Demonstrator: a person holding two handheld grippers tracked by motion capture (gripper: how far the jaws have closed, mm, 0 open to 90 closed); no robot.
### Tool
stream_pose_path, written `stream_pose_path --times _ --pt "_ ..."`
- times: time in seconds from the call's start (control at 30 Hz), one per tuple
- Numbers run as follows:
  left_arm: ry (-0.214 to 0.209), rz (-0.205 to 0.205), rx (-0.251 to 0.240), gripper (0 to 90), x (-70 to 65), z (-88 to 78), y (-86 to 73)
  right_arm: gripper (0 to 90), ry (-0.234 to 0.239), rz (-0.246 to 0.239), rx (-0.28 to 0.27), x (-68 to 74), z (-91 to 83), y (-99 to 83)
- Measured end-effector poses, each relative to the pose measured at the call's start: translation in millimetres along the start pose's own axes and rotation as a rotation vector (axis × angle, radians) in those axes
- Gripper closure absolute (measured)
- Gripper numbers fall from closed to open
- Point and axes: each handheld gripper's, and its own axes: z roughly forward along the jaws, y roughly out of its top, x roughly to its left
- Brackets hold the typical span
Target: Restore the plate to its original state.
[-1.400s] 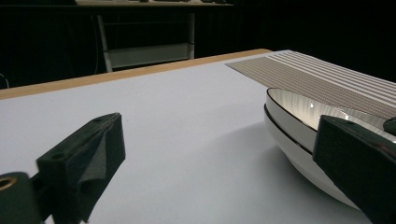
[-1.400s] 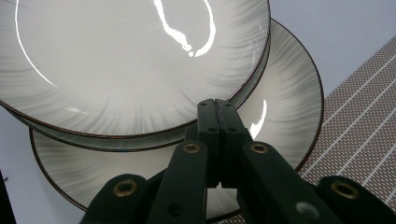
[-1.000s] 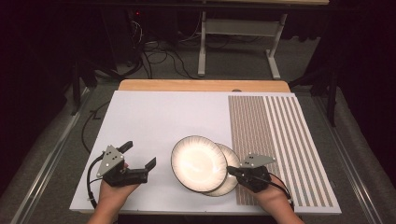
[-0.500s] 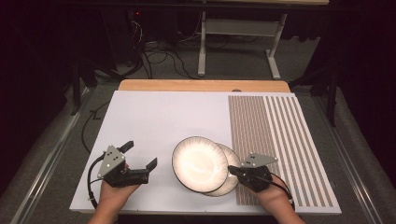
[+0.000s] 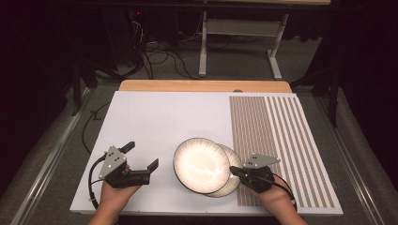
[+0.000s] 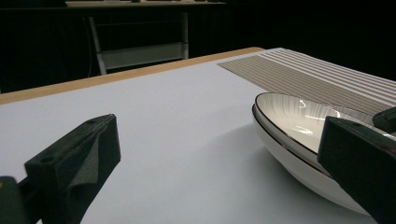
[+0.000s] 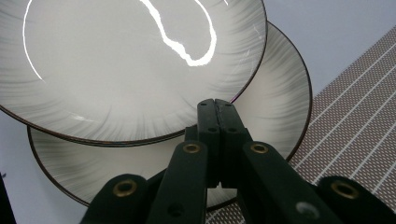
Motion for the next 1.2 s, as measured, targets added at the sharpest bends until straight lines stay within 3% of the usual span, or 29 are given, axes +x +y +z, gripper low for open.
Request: stream_pose_path --times 1.2 --pt "0.008 0.004 -0.003 0.2 -0.9 -1.4 0.3 90.0 -0.028 0.012 -0.005 -3.9 -7.5 -0.8"
